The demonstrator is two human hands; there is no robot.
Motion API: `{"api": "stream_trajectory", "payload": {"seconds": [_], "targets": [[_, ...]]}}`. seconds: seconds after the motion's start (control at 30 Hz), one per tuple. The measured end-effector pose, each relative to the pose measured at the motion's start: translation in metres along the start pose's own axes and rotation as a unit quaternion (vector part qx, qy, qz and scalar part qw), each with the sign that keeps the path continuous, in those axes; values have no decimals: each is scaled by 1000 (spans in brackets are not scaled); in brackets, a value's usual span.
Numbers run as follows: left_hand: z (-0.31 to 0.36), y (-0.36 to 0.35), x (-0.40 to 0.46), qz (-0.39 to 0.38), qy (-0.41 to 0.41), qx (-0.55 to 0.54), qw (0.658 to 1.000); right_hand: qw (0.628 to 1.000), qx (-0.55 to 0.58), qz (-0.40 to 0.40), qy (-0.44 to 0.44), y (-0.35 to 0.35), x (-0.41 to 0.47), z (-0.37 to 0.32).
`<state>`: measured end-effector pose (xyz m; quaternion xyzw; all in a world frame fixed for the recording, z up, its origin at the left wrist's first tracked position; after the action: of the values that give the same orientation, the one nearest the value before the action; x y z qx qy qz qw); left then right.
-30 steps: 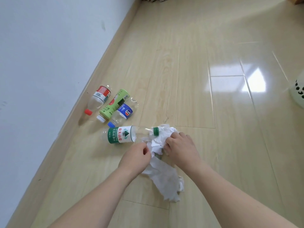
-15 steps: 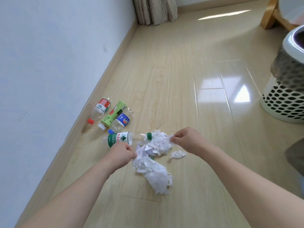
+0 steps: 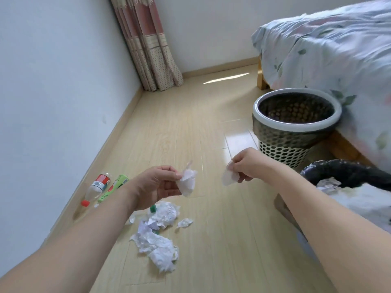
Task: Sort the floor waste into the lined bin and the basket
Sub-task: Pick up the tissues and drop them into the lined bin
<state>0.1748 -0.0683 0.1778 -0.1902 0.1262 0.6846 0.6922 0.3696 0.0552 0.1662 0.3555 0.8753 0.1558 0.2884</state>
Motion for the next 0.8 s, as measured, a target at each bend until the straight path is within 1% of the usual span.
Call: {"api": "stream_trajectory", "payload": {"seconds": [0.1, 0.23, 0.3, 0.37, 0.4, 0.43, 0.5, 0.53, 0.57, 0.6, 0.67, 0.8], "targets": [[20, -73, 26, -61, -22, 18, 998, 998, 5, 60, -28, 59, -41, 32], [34, -171, 63, -133, -33, 64, 989, 986, 15, 130, -100, 123, -95, 89], [30, -230, 84, -163, -25, 112, 980, 974, 17, 179, -138, 154, -128, 129], [20, -280, 102, -154, -27, 190, 969, 963, 12, 201, -181, 171, -155, 165], [14, -301, 111, -141, -34, 244, 959, 958, 10, 204, -200, 174, -166, 180], [7, -325, 118, -135, -43, 315, 938, 953, -1, 210, -218, 178, -177, 194], [-6, -355, 126, -132, -62, 457, 878, 946, -30, 210, -246, 179, -185, 209], [-9, -366, 129, -123, -76, 499, 854, 944, -31, 215, -247, 181, -186, 215], [-7, -370, 130, -107, -89, 520, 843, 944, -32, 218, -245, 183, -185, 218], [-2, -369, 131, -88, -101, 521, 843, 943, -32, 227, -240, 186, -183, 218], [11, -353, 129, -48, -115, 504, 854, 940, -55, 242, -234, 190, -174, 211], [28, -282, 120, 0, -118, 496, 860, 938, -136, 225, -227, 176, -132, 175]]}}
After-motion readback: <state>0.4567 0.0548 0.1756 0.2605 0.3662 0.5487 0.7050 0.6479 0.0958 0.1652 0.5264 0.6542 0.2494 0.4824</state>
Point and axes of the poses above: each hand's wrist, its own x-axis towards the middle knuckle, its own y-axis out of the back of the hand, z = x × y, the point moved 8 cm from there along x, towards the middle knuckle, and after that the axes turned 8 degrees about -z, right-handed, at the moved point
